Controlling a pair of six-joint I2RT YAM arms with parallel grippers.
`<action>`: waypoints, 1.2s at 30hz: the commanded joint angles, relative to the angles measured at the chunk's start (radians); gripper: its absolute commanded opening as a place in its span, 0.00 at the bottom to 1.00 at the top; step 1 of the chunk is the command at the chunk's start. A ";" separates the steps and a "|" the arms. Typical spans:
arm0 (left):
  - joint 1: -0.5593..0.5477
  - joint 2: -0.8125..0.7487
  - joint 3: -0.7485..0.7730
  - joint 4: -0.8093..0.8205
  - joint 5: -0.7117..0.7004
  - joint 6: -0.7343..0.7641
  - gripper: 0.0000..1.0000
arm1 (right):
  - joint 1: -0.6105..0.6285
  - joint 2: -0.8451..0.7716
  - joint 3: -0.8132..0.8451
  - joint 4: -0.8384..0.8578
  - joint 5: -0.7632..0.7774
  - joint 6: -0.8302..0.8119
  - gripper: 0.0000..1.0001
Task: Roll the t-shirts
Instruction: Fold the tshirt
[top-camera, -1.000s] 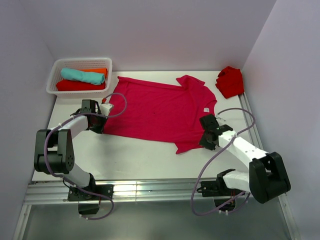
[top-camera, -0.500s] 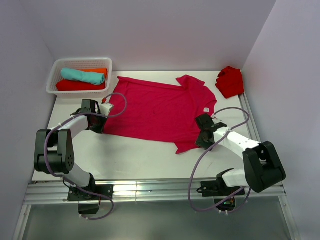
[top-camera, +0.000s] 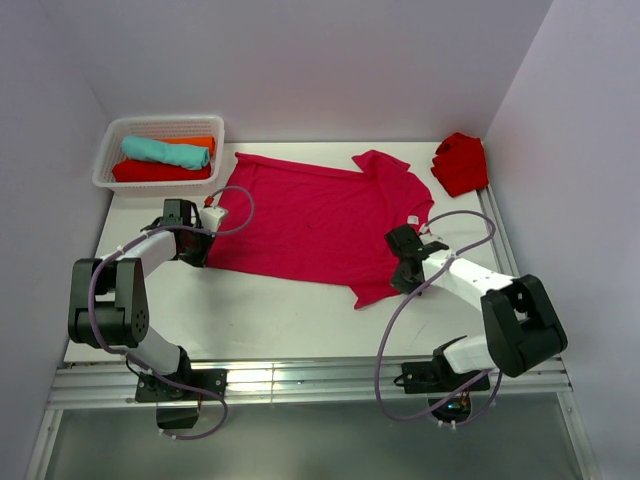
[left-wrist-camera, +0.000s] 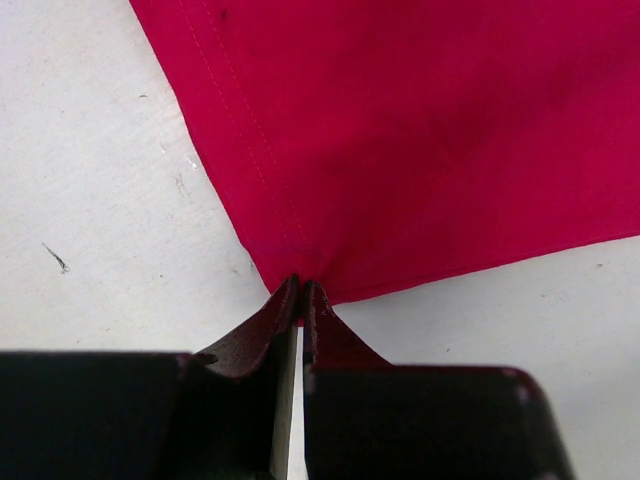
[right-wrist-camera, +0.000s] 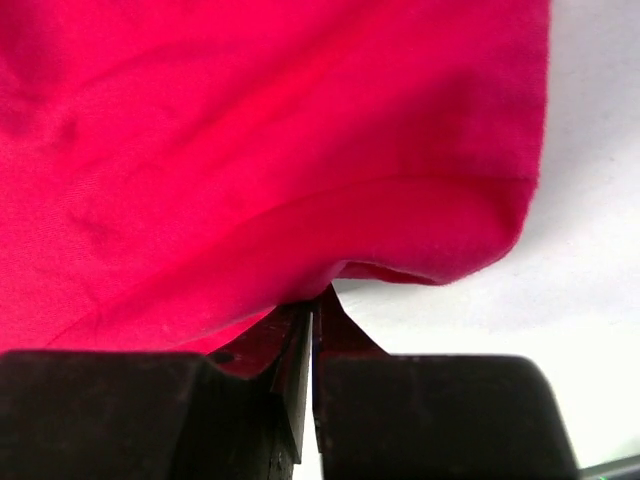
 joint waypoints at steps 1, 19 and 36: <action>0.009 0.000 0.030 -0.005 0.000 0.027 0.09 | 0.011 -0.061 0.038 -0.081 0.072 0.000 0.04; 0.009 0.000 0.012 -0.011 -0.010 0.050 0.09 | 0.011 -0.371 0.138 -0.325 0.086 -0.035 0.00; 0.009 0.013 0.036 -0.025 -0.005 0.048 0.09 | -0.089 -0.100 0.253 -0.157 0.098 -0.156 0.11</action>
